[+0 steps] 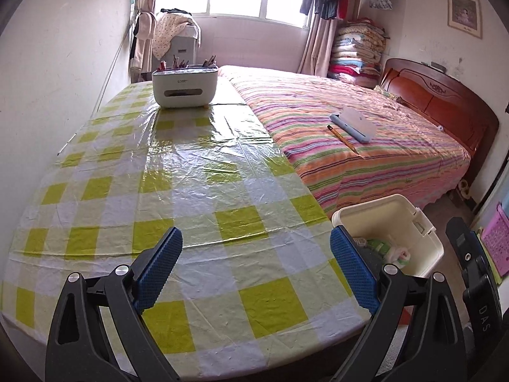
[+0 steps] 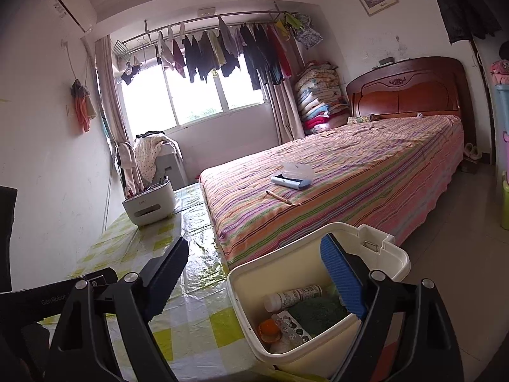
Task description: Collect trash
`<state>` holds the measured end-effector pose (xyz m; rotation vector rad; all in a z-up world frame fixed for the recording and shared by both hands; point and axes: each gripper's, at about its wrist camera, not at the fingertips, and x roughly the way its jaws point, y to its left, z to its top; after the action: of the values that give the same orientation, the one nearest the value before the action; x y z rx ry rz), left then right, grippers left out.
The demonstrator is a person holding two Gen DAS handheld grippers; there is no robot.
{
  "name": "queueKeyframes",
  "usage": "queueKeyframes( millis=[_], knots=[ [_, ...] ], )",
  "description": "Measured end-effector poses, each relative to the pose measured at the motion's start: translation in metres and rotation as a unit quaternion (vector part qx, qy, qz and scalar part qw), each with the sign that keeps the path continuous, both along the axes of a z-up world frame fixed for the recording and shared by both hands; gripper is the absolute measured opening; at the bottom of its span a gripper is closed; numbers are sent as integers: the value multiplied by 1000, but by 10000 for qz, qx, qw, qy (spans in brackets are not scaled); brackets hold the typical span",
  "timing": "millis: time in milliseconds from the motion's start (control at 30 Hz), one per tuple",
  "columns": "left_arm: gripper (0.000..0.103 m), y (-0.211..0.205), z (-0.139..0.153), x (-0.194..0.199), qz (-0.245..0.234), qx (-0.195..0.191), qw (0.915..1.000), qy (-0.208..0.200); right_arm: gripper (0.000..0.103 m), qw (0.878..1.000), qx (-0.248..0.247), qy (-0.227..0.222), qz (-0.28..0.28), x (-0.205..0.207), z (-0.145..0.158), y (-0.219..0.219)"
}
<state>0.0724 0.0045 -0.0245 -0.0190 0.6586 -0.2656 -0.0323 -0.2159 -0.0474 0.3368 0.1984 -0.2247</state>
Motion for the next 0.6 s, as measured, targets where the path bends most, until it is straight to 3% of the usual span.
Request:
queueKeyframes(
  millis=[600],
  knots=[
    [93, -3, -4, 2, 20, 54, 10000, 76, 83, 10000, 52, 36, 62, 1, -2, 1]
  ],
)
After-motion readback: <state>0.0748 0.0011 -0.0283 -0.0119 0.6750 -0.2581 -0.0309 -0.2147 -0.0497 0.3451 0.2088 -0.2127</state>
